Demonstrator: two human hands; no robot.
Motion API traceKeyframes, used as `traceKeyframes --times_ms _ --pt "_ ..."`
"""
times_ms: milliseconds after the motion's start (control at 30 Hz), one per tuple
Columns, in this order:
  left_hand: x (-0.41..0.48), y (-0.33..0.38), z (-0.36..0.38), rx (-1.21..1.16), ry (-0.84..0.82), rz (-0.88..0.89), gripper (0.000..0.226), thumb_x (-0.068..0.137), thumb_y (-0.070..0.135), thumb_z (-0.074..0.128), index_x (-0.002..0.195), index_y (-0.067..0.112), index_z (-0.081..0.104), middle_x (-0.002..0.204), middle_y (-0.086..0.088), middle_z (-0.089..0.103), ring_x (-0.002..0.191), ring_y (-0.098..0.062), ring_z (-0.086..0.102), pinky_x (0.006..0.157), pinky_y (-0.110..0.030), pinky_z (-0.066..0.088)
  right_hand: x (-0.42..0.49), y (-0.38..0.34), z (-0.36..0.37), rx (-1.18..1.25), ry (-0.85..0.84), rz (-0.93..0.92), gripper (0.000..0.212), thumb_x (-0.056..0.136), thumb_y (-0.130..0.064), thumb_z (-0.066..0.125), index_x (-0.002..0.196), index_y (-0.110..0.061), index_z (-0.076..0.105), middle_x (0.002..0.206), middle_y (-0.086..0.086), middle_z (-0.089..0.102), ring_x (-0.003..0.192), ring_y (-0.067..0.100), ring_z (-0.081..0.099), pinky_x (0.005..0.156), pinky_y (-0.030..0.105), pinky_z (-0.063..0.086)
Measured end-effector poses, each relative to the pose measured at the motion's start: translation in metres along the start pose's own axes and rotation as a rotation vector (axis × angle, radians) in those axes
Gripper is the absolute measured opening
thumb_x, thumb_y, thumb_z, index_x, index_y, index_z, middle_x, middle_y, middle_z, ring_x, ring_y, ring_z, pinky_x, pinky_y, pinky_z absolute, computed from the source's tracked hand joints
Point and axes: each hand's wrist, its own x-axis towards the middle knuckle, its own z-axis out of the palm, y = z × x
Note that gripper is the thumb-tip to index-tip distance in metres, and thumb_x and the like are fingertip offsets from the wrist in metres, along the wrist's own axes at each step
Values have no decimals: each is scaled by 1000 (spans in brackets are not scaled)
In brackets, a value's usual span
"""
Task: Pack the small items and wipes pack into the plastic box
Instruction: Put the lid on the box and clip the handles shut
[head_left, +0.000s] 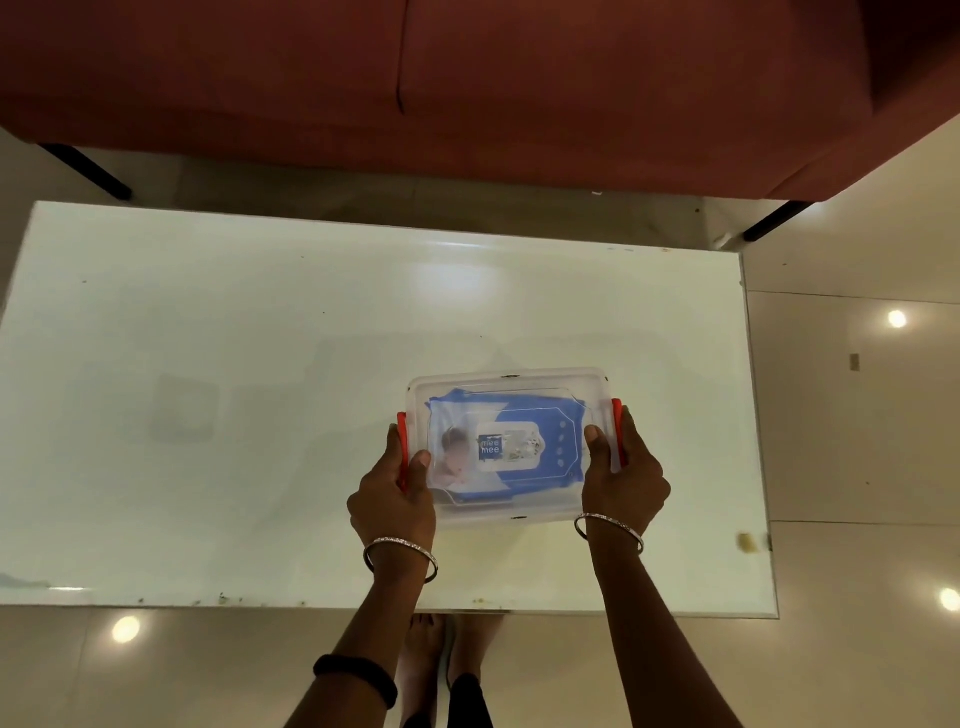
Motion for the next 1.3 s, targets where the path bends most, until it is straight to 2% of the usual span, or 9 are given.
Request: traceKeyframes --times_ms 133,200,333,633,867,1033,1100,1200,1300 --pt "5 3 -5 -117 -88 -33 45 86 29 66 129 19 59 107 4 71 91 -16 68 77 -21 47 2 -3 0 47 -41 79 50 87 -36 68 130 -11 61 124 11 69 112 30 66 96 31 47" --pt "11 4 -12 -173 -158 -100 39 84 25 69 120 15 66 108 2 72 95 -15 67 84 -25 50 1 -8 -3 48 -89 177 49 86 -35 70 126 -9 63 120 13 70 110 32 66 94 34 48" --pt "33 7 -37 -249 -216 -241 31 78 16 73 108 12 71 91 3 70 92 -24 68 87 -32 52 -12 -25 -10 117 -133 258 38 84 -29 73 117 -11 70 110 12 74 102 31 68 87 27 45" --pt "106 -9 -96 -325 -132 -259 37 77 7 72 114 11 68 99 0 70 93 -20 65 94 -39 51 -49 -88 40 201 -201 200 31 85 -29 72 112 -12 72 101 7 76 83 16 64 81 21 45" --pt "156 -30 -110 -303 -143 -263 38 78 8 72 116 10 67 106 -4 71 100 -26 66 96 -42 51 -59 -112 89 193 -191 188 30 85 -29 72 110 -13 73 90 -1 73 80 16 65 67 3 37" --pt "168 -39 -116 -303 -205 -256 39 79 10 72 118 11 66 104 0 70 97 -21 65 96 -40 52 -66 -115 103 184 -169 196 31 86 -29 71 112 -13 72 90 1 73 82 18 67 78 16 49" --pt "168 -41 -117 -322 -218 -254 39 79 10 72 118 12 66 103 1 70 95 -18 65 95 -36 52 -68 -114 104 184 -151 186 34 86 -28 71 117 -14 71 96 3 75 83 14 65 78 13 47" --pt "170 -44 -118 -348 -232 -267 40 79 10 73 119 12 66 107 -4 72 93 -17 66 92 -34 52 -69 -112 106 173 -138 169 41 87 -27 70 127 -18 65 119 4 72 101 16 67 86 13 43" --pt "172 -48 -119 -358 -245 -283 41 77 8 74 118 13 65 108 -7 72 92 -17 67 89 -33 53 -69 -115 107 146 -134 137 42 89 -27 68 130 -20 63 124 5 70 111 20 67 84 7 38"
